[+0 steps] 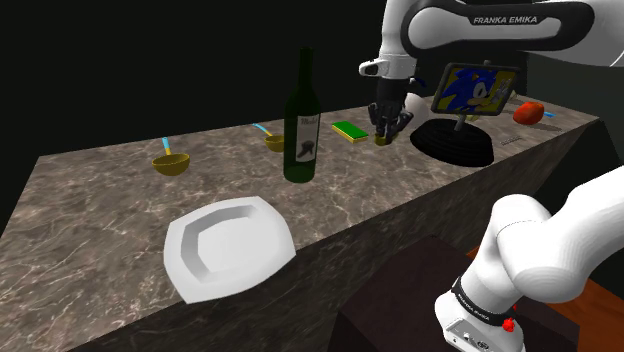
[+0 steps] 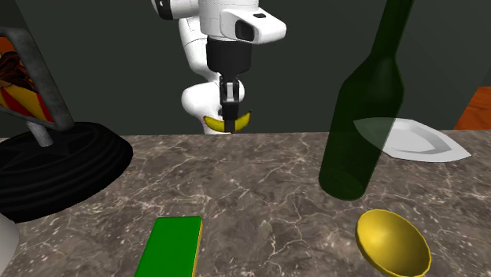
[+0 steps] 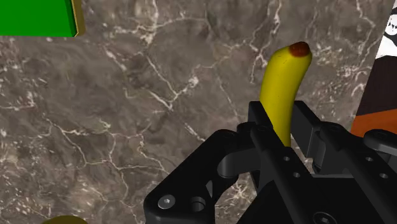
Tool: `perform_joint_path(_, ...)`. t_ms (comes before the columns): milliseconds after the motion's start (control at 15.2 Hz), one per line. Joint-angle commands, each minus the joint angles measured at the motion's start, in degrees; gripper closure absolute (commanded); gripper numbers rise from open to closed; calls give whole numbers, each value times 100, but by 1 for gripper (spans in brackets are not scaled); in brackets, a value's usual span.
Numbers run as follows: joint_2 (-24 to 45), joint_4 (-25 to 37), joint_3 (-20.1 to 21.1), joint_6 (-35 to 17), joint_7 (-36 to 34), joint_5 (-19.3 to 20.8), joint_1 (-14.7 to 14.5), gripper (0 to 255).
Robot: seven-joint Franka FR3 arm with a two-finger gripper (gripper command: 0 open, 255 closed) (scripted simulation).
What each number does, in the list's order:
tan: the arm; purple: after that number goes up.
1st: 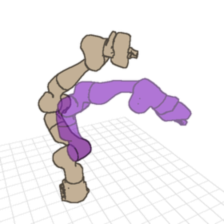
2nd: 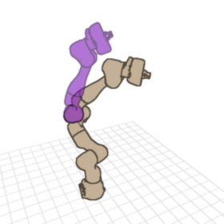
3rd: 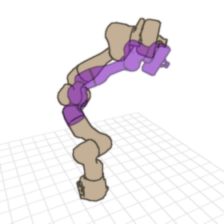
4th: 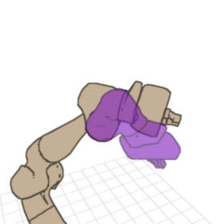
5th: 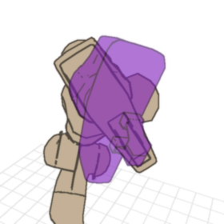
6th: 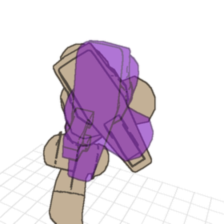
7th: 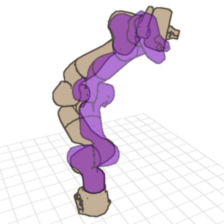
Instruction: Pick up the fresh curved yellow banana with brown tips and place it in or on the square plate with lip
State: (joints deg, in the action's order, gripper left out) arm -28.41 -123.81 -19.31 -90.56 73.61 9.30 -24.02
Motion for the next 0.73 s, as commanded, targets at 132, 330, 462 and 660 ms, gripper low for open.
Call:
perform_joint_path(132, 150, 87, 352, -16, -479, -251, -204, 255)
perform_joint_path(330, 332, 198, 621, -62, -851, -448, -369, 255)
perform_joint_path(462, 480, 303, 792, -93, -1092, -572, -478, 255)
perform_joint_path(660, 741, 510, 1037, -137, -1446, -745, -642, 255)
